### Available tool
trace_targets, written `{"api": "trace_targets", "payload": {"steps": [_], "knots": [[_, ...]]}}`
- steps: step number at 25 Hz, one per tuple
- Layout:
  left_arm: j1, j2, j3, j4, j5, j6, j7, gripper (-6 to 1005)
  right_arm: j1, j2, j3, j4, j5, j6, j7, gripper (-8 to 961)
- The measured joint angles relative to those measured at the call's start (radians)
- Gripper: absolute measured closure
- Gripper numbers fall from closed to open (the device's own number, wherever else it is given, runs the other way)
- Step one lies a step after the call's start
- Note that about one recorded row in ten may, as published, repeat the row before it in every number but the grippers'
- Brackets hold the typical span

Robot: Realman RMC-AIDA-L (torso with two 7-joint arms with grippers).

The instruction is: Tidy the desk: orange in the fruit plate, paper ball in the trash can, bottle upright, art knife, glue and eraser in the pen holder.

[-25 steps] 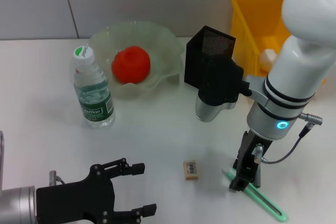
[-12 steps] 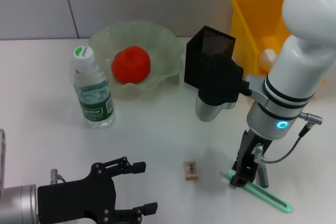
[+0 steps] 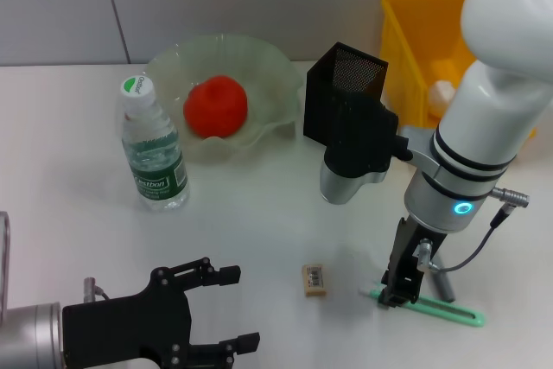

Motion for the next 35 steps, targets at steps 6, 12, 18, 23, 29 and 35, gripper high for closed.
{"api": "trace_targets", "payload": {"steps": [6,12,18,23,29,35], "knots": [[-0.001,0.000,0.000,-0.001,0.000,0.000,0.000,172,0.000,0.000,0.000,0.000,0.001,0.000,0.000,757],[-0.003,0.000,0.000,-0.001,-0.001,0.000,0.000,172,0.000,0.000,0.000,0.002,0.002,0.000,-0.001,766],[-0.003,0.000,-0.001,-0.001,-0.002,0.000,0.000,172,0.000,0.000,-0.011,-0.003,0.002,0.000,-0.001,776],[-0.003,0.000,-0.002,-0.001,-0.003,0.000,0.000,172,0.000,0.000,-0.003,-0.013,0.002,-0.004,-0.001,784],[-0.003,0.000,-0.002,-0.001,-0.003,-0.002,0.000,172,-0.024,-0.009,0.052,-0.087,0.017,-0.038,-0.004,785],[-0.003,0.000,-0.002,-0.001,-0.003,-0.002,-0.010,172,-0.085,-0.011,0.274,-0.241,0.045,-0.108,-0.048,786]]}}
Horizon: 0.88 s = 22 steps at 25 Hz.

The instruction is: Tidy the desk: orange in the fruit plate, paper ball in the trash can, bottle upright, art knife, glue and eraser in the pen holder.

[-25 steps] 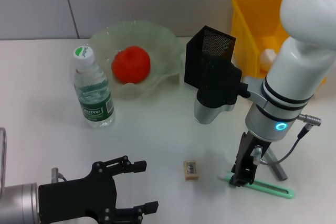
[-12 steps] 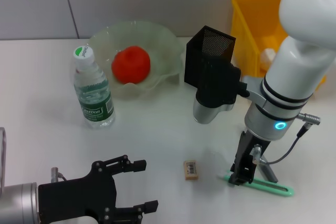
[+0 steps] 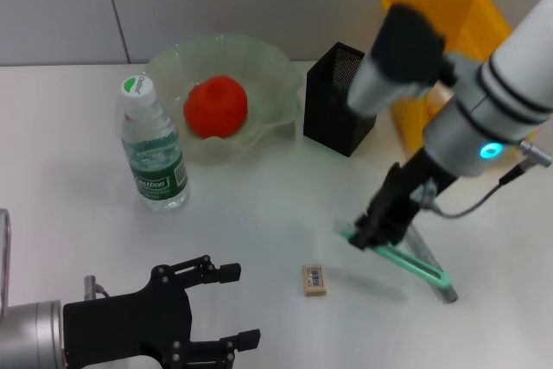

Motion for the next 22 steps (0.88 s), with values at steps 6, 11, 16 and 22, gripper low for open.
{"api": "trace_targets", "payload": {"steps": [6,11,16,22], "knots": [[-0.001,0.000,0.000,0.000,0.000,-0.001,-0.002,172,-0.086,-0.001,0.192,-0.125,0.145,0.016,-0.062,785],[-0.001,0.000,-0.002,0.000,-0.001,-0.001,-0.002,172,-0.199,-0.001,0.242,-0.212,0.326,0.174,-0.096,773],[-0.001,0.000,-0.002,0.000,-0.003,-0.002,-0.002,172,-0.243,-0.001,0.288,-0.173,0.453,0.330,-0.146,761],[-0.001,-0.001,-0.002,0.000,-0.003,-0.006,-0.002,172,-0.219,-0.002,0.296,-0.036,0.512,0.539,-0.183,747]]}}
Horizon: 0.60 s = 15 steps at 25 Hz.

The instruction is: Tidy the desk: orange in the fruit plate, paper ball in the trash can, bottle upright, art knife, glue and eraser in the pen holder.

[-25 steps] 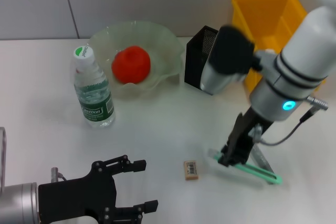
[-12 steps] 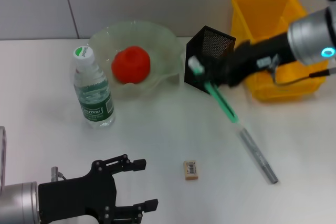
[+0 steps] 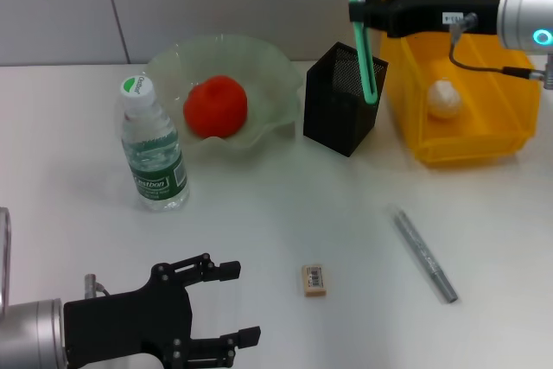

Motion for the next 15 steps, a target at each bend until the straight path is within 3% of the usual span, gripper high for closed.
{"api": "trace_targets", "payload": {"steps": [8,15], "knots": [[-0.004,-0.002,0.000,0.000,0.000,0.000,0.000,172,0.082,-0.002,-0.002,0.146,0.007,0.153,-0.020,728],[-0.009,-0.001,0.000,0.000,0.000,0.003,0.000,172,0.093,-0.001,-0.014,0.177,0.011,0.237,-0.051,711]]}}
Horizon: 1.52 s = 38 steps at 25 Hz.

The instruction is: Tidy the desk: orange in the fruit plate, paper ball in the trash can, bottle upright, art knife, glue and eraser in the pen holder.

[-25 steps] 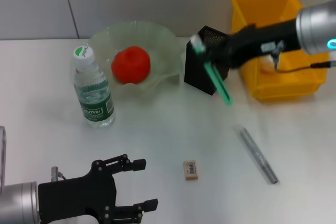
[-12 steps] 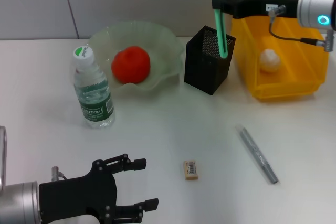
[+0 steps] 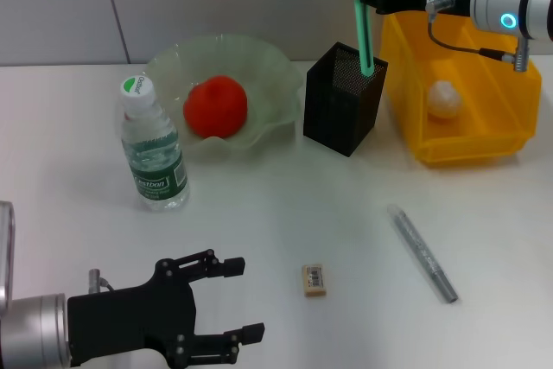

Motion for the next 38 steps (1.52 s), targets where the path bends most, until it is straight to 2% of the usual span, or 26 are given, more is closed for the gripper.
{"api": "trace_targets", "payload": {"steps": [7,14,33,38], "knots": [[-0.013,0.001,0.000,0.000,-0.017,0.002,-0.035,172,0.017,0.003,-0.001,0.055,0.018,0.060,-0.049,694],[-0.017,0.001,0.000,0.003,-0.030,0.001,-0.054,172,0.045,0.004,-0.002,0.148,0.118,0.081,-0.173,677],[-0.020,0.002,0.000,0.008,-0.049,-0.001,-0.078,172,0.044,0.004,-0.001,0.186,0.116,0.110,-0.229,632],[-0.020,0.002,0.000,0.009,-0.050,-0.003,-0.078,172,0.042,0.005,-0.001,0.186,0.125,0.109,-0.229,490]]}}
